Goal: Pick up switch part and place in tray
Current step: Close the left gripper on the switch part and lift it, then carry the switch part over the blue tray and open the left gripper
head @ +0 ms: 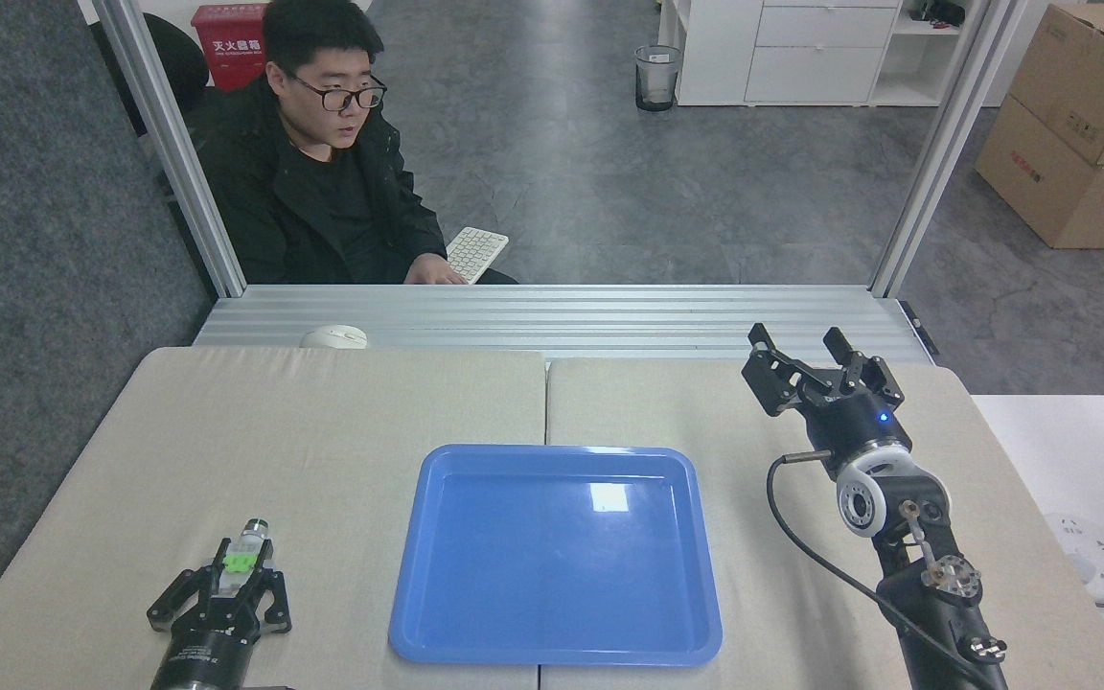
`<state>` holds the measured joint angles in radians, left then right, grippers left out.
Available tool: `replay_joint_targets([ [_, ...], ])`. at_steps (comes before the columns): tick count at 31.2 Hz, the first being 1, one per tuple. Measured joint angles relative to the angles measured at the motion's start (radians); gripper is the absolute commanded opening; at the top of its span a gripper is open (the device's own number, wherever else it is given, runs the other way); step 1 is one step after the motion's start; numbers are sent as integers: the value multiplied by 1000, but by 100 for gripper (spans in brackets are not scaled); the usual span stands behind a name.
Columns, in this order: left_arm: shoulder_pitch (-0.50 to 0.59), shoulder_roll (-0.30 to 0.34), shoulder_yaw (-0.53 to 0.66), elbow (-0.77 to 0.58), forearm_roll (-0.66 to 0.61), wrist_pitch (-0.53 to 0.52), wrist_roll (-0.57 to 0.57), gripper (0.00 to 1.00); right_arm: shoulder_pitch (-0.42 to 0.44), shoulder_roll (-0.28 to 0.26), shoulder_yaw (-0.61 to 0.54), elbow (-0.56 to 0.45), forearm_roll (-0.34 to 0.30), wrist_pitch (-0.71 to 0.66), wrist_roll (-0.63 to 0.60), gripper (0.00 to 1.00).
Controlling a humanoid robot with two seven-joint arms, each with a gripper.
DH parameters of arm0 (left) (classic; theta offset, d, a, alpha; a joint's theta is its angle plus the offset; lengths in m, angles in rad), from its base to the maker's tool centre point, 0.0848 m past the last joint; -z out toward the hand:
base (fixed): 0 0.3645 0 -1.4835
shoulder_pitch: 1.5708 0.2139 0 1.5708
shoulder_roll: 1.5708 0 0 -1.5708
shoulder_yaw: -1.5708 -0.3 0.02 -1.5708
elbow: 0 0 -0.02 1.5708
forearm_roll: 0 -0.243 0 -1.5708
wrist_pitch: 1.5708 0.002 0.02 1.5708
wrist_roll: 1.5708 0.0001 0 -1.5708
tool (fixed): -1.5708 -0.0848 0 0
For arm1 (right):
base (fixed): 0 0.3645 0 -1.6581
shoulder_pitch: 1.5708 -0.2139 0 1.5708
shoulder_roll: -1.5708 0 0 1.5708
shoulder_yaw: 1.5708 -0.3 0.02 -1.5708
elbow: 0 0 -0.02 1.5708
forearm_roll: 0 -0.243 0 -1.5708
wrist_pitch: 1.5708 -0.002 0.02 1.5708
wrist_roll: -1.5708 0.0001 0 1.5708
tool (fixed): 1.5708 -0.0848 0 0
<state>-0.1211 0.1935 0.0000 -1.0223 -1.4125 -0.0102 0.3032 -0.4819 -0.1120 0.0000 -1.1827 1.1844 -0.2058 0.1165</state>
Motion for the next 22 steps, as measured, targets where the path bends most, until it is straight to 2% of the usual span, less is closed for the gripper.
replay_joint_targets([
  [5, -8, 3, 0, -78, 5, -31, -41, 0, 0, 0, 0, 0, 0, 0, 0, 100],
  [12, -62, -11, -14, -212, 7, -156, -168, 0, 0, 0, 0, 0, 0, 0, 0, 100],
  [16, -102, -29, -54, -270, 3, -214, -212, 0, 0, 0, 0, 0, 0, 0, 0, 100],
  [22, -141, -57, -149, -302, -14, -246, -282, 0, 0, 0, 0, 0, 0, 0, 0, 100],
])
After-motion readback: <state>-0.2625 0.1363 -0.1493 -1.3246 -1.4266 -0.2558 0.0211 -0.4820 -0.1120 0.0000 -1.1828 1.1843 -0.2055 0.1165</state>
